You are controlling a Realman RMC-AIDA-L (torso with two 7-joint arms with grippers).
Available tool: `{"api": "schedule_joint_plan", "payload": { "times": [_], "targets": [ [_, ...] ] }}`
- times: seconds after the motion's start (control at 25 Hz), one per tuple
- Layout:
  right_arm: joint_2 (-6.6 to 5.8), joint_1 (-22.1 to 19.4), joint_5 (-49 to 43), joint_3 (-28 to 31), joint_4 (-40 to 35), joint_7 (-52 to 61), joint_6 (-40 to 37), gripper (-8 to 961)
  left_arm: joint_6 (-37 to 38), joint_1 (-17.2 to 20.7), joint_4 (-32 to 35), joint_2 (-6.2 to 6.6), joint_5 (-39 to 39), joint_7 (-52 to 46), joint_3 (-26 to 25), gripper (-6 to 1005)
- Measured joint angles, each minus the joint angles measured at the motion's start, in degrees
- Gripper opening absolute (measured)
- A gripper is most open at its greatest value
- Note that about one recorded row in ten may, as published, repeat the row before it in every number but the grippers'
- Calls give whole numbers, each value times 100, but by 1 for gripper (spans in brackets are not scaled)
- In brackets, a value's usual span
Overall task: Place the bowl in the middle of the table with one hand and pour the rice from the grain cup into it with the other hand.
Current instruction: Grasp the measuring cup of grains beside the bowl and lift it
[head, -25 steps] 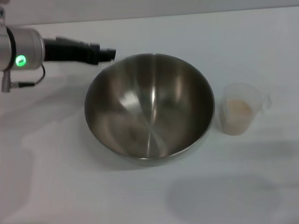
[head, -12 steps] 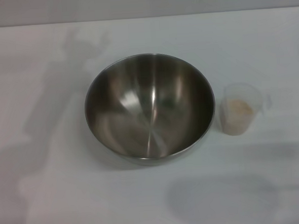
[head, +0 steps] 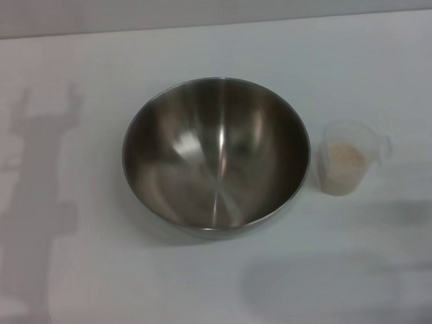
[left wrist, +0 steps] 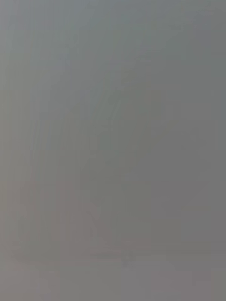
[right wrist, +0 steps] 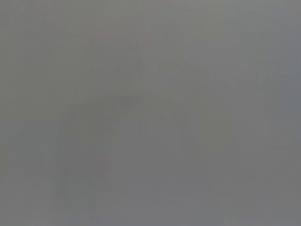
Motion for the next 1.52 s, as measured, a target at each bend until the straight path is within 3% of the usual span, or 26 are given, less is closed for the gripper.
{"api": "schedule_joint_plan", "payload": {
  "times": [0.16, 0.36, 0.68, 1.52],
  "targets": [
    [14, 98, -4, -232, 13, -268, 356, 782, 502, -290, 1407, -2, 13, -1390, -6, 829],
    [17, 261, -8, -480, 61, -390, 835, 782, 606, -321, 2082, -7, -51, -2185, -155, 829],
    [15, 464, -8, -709, 93, -480, 1354, 781, 762, -241, 2169, -14, -56, -2345, -170, 828],
    [10, 777, 36, -669, 86, -484, 1825, 782, 849, -244, 2114, -17, -22, -2380, -75, 829]
  ]
}}
